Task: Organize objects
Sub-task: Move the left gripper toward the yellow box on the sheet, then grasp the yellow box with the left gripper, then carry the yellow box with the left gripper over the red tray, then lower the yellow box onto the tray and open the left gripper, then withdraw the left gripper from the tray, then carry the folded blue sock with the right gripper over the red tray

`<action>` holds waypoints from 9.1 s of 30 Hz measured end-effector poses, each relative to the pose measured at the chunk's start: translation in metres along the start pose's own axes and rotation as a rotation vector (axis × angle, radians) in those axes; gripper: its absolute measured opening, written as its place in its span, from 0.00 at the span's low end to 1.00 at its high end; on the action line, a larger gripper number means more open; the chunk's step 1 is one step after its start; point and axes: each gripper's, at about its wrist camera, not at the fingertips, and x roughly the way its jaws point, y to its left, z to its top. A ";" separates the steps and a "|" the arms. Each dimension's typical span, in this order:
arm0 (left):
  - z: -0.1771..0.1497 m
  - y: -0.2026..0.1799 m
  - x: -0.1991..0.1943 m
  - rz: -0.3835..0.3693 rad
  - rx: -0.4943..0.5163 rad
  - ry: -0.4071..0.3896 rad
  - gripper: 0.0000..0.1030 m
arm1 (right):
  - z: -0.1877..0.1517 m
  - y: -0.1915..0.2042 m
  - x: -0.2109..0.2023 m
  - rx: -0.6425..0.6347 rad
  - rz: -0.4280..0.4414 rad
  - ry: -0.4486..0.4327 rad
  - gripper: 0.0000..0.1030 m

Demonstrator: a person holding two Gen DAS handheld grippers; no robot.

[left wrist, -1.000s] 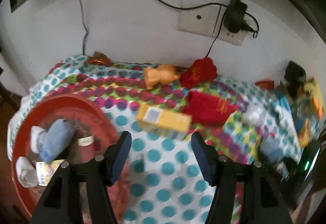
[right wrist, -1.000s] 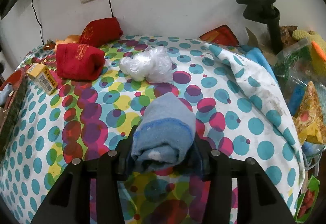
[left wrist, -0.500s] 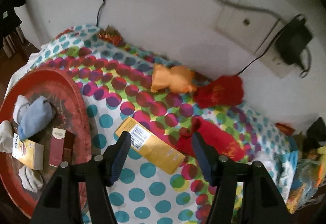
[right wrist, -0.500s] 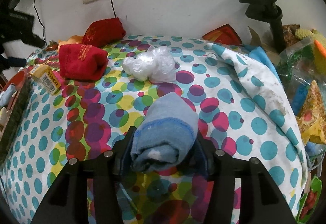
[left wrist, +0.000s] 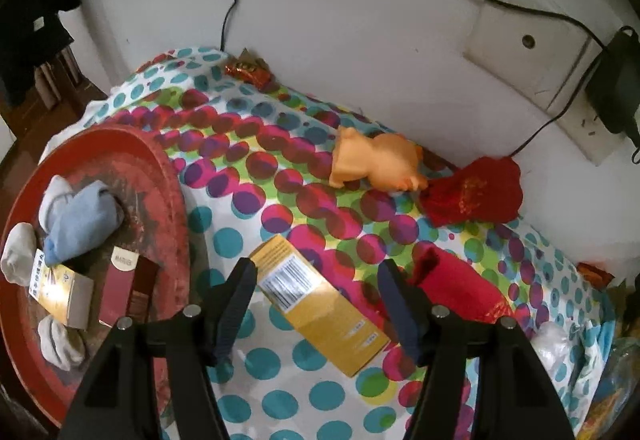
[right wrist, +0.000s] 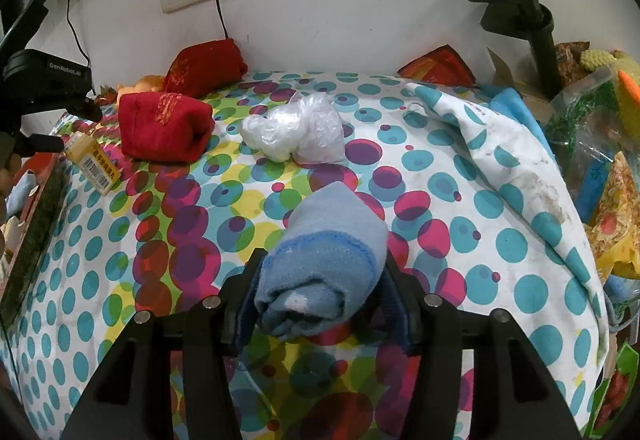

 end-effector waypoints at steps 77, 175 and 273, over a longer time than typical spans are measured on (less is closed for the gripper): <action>-0.123 0.018 -0.015 -0.228 0.556 -0.127 0.29 | 0.001 0.006 0.002 -0.037 -0.014 0.010 0.59; 0.023 0.326 -0.008 0.051 0.141 -0.055 0.42 | 0.001 0.006 0.004 -0.046 -0.024 0.012 0.58; -0.109 0.361 -0.103 -0.182 0.218 -0.183 0.54 | -0.023 0.331 -0.074 -0.426 0.195 0.009 0.33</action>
